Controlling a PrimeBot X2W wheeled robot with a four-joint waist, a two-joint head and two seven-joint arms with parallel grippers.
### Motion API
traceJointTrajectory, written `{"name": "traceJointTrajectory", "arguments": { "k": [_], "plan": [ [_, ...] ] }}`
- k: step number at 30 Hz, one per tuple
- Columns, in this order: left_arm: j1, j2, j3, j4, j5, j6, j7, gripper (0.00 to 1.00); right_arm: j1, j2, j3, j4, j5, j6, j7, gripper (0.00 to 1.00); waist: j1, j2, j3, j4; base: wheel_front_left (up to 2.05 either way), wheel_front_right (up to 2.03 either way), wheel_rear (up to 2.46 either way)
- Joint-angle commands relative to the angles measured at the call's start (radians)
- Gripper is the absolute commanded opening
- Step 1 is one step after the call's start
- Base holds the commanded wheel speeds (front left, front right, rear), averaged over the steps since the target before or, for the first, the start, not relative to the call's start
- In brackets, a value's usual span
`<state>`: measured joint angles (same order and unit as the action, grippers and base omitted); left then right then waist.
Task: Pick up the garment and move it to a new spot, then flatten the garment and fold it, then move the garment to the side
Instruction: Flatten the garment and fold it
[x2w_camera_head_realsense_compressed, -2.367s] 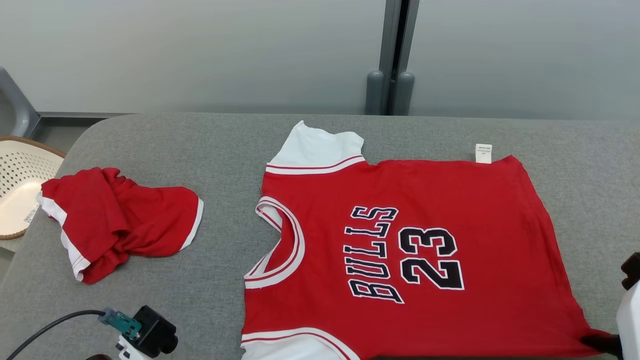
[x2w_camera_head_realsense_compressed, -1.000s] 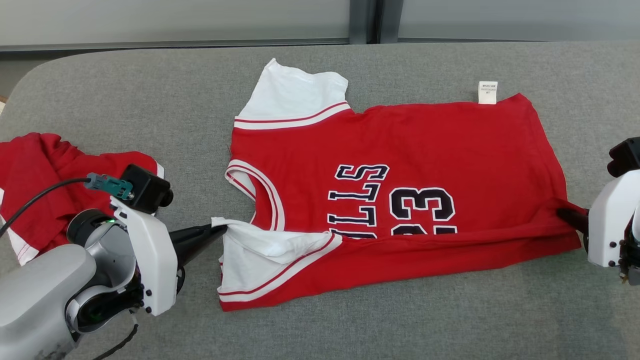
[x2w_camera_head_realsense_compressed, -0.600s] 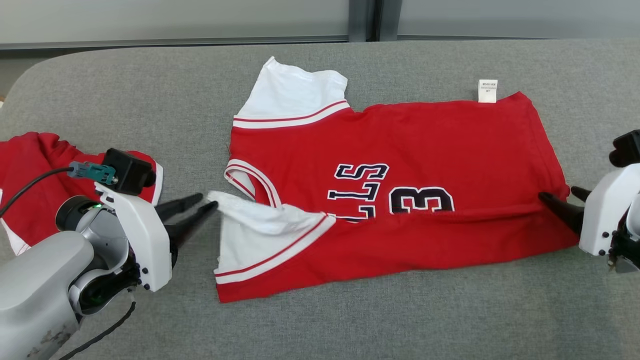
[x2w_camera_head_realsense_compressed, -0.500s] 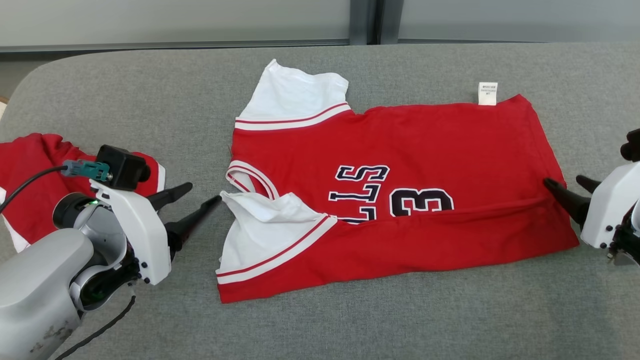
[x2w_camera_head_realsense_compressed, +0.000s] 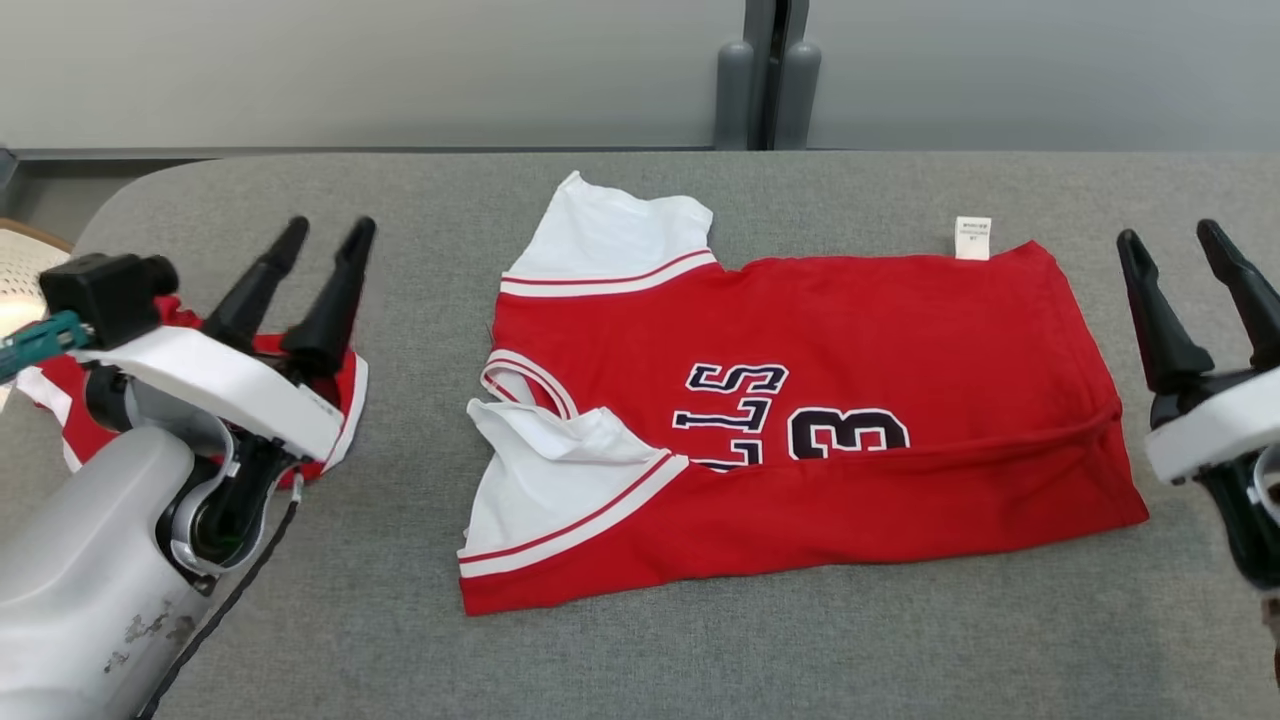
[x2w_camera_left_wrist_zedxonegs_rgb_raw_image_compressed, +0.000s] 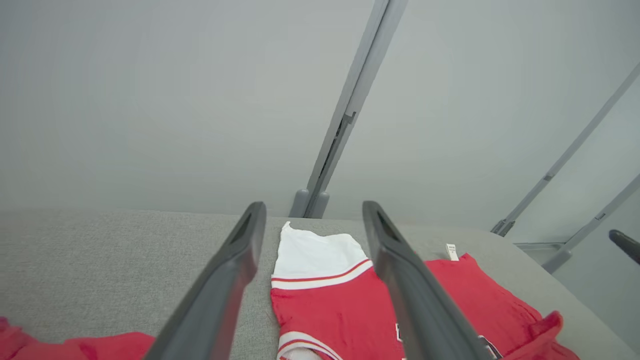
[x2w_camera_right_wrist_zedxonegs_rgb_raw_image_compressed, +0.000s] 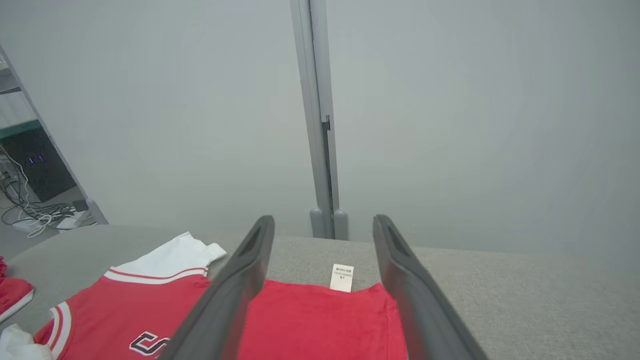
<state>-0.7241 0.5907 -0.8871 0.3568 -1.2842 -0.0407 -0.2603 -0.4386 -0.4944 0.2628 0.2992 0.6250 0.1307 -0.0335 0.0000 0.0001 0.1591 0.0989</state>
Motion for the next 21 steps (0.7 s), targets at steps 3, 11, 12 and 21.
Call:
{"name": "traceJointTrajectory", "arguments": {
  "k": [3,11,12,21],
  "plan": [
    [0.075,-0.05,0.187,-0.049,0.155,0.06,-0.006,1.0,0.047,0.026,-0.014,0.014,-0.07,0.0,-0.142,1.0,0.0,-0.0001,-0.016,0.011,0.0,0.0,0.0],
    [0.378,-0.312,0.539,-0.174,0.504,0.059,-0.004,1.0,0.162,0.176,-0.162,-0.02,-0.264,0.0,-0.233,1.0,0.0,-0.0001,-0.028,0.02,0.0,0.0,0.0],
    [0.406,-0.338,0.562,-0.172,0.54,0.049,-0.004,1.0,0.183,0.197,-0.181,-0.041,-0.288,0.0,-0.233,1.0,0.0,-0.0001,-0.03,0.022,0.0,0.0,0.0],
    [0.583,-0.514,0.686,-0.077,0.784,-0.017,-0.004,1.0,0.328,0.348,-0.269,-0.134,-0.389,0.0,-0.233,1.0,0.0,-0.0001,-0.024,0.019,0.0,0.0,0.0]
  ]
}}
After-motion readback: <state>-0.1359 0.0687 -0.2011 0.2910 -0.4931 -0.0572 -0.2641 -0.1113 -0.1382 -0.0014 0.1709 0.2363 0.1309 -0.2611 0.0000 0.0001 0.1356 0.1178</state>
